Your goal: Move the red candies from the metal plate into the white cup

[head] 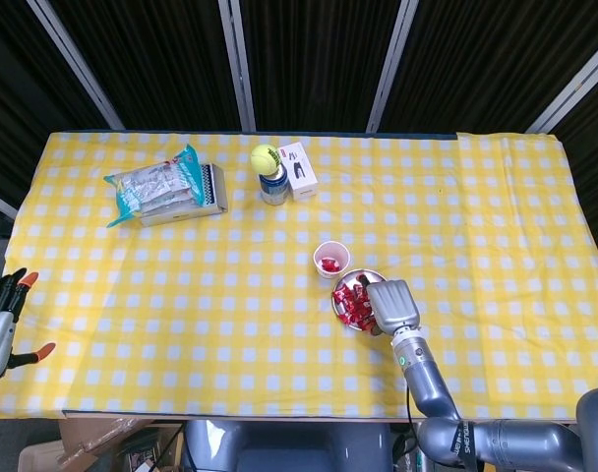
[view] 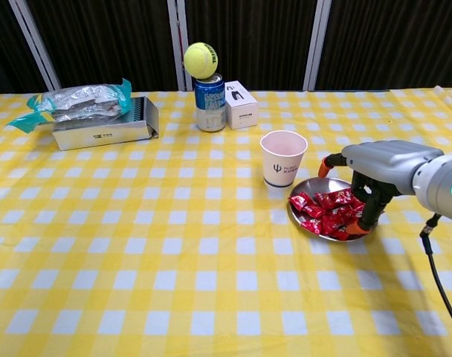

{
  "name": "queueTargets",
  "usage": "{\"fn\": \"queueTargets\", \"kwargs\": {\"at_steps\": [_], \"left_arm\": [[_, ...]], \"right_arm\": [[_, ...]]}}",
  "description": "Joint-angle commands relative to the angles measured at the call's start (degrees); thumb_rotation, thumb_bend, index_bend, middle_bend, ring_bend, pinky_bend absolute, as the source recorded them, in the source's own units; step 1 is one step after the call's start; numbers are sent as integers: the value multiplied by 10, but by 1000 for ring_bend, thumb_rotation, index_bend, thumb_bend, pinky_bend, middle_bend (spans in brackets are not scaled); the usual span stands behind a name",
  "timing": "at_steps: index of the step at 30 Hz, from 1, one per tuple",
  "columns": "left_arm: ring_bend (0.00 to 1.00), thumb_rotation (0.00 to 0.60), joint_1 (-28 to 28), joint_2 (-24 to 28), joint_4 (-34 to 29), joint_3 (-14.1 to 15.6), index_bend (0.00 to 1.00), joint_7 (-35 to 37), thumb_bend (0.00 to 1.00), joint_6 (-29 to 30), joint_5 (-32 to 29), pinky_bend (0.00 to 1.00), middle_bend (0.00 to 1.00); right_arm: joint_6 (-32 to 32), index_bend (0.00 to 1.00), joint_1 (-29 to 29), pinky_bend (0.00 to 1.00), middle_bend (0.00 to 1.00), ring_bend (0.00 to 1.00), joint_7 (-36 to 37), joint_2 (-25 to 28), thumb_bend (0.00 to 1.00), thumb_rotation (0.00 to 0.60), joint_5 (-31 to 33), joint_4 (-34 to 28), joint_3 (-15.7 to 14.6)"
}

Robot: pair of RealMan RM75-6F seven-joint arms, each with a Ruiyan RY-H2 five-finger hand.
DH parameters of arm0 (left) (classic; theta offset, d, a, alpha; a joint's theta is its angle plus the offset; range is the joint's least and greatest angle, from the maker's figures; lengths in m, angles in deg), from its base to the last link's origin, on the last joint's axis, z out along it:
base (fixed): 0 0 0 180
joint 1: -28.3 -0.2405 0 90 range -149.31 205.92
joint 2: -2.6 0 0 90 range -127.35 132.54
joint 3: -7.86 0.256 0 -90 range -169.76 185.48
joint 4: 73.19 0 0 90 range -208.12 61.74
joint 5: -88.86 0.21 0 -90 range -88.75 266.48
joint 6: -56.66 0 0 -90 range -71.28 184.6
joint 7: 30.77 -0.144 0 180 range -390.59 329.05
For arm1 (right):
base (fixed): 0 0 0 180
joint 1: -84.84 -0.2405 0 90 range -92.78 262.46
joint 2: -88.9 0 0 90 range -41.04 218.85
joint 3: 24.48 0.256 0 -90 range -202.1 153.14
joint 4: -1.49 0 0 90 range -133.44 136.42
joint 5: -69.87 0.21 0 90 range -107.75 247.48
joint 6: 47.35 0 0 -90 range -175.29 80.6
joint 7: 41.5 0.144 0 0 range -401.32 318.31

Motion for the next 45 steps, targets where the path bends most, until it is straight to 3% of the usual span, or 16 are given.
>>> {"fn": "queueTargets", "kwargs": {"at_steps": [1,15,22,25,30,45], "left_arm": [[0,600,1,0,0,0,0,0,39,-1,-1,0,0],[0,600,1,1,-2,0,0,0,39,-2,-2,0,0],[0,600,1,2,-2,0,0,1,39,-4,-3,0,0],[0,600,2,2,-2,0,0,2,39,-4,-3,0,0],[0,600,2,2,-2,0,0,2,39,-3,-2,0,0],[0,600,1,2,-2,0,0,4,39,-2,-1,0,0]], "right_arm": [[7,211,-5,1000,877,949,2,-3,233,600,10,6,5],[38,212,-17,1000,877,949,17,-27,234,600,53,67,15],[52,390,-15,1000,877,949,36,-34,235,600,52,90,14],[56,515,-14,1000,877,949,45,-38,300,600,44,94,11],[55,620,-10,1000,877,950,65,-45,447,600,25,102,12],[49,677,1,1000,877,949,115,-45,598,600,-25,106,24]]}}
